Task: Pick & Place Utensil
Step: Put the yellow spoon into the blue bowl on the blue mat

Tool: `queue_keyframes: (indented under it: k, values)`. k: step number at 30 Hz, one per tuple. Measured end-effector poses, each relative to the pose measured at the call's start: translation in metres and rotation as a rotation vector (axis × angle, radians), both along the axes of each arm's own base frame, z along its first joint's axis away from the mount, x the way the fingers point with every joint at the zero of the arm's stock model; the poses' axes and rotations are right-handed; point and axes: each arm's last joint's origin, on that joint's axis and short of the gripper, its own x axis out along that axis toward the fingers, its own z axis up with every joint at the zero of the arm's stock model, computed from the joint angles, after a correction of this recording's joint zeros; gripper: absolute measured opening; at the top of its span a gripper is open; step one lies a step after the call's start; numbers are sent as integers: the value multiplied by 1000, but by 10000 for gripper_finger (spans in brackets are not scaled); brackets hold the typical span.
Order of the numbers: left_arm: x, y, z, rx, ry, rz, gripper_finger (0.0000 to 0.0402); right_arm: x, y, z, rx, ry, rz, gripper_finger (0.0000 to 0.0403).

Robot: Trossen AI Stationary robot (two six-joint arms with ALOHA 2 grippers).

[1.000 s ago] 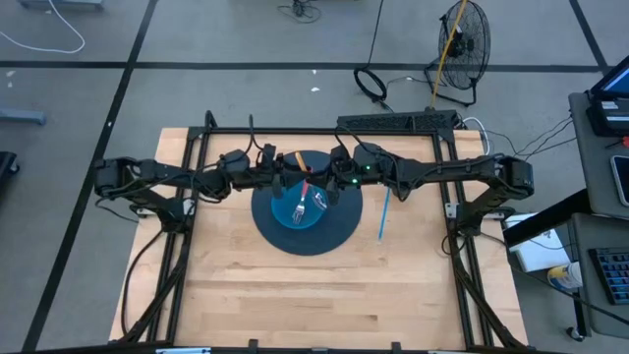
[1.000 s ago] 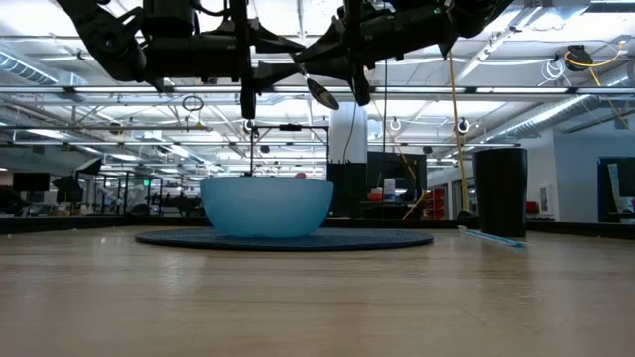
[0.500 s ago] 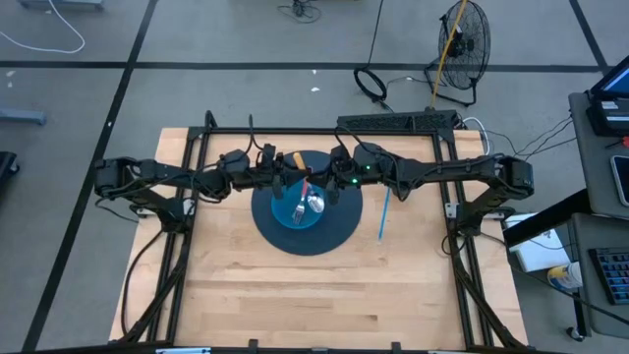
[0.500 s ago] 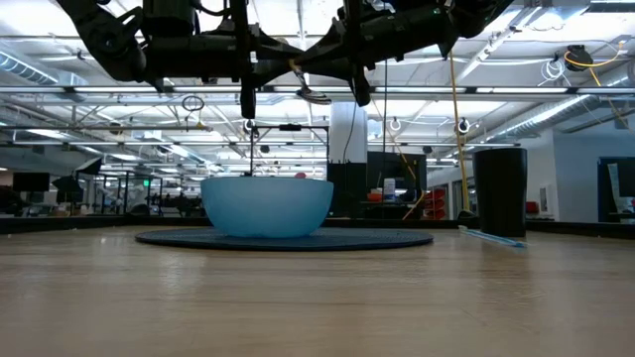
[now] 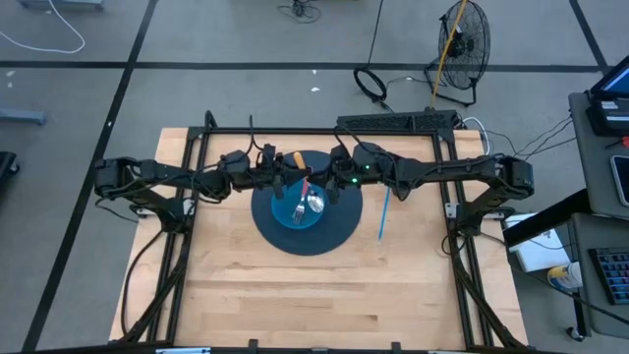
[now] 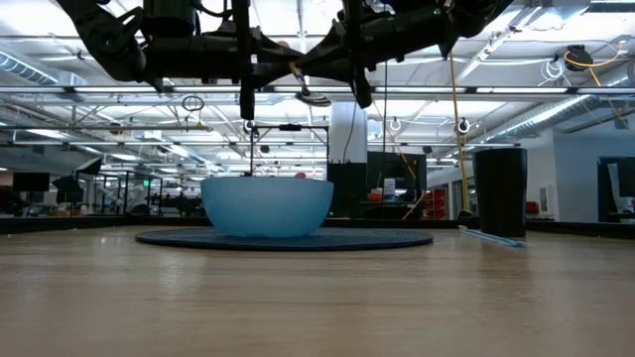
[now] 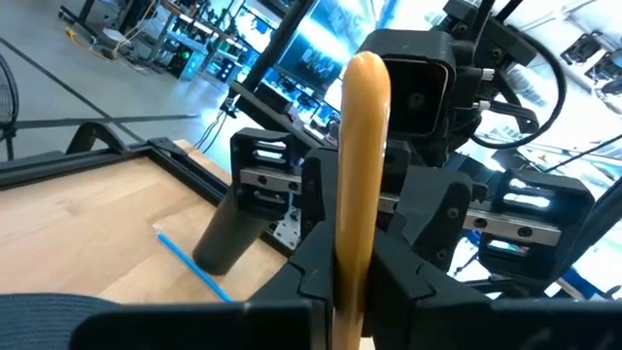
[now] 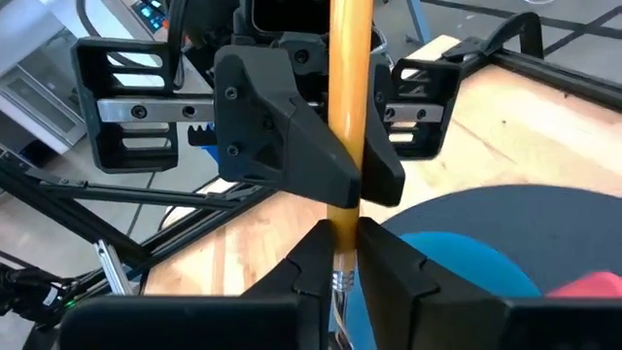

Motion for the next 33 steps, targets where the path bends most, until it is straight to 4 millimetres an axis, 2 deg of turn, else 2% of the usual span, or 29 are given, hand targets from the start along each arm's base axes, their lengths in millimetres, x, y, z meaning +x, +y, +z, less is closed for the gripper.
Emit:
queue_keyframes:
  k: [12, 21, 27, 33]
  values:
    - [0, 1, 0, 5, 0, 2, 31, -4, -1, -11, 39, 122, -35, 80]
    - [0, -1, -5, -12, 48, -30, 31, -6, -1, -8, -22, 112, -18, 157]
    - [0, 0, -9, -16, 100, -45, 31, -18, -1, 3, -61, 137, 15, 204]
    - [-8, 4, -14, -22, 224, -41, 31, -40, 1, 14, -112, 215, 6, 223]
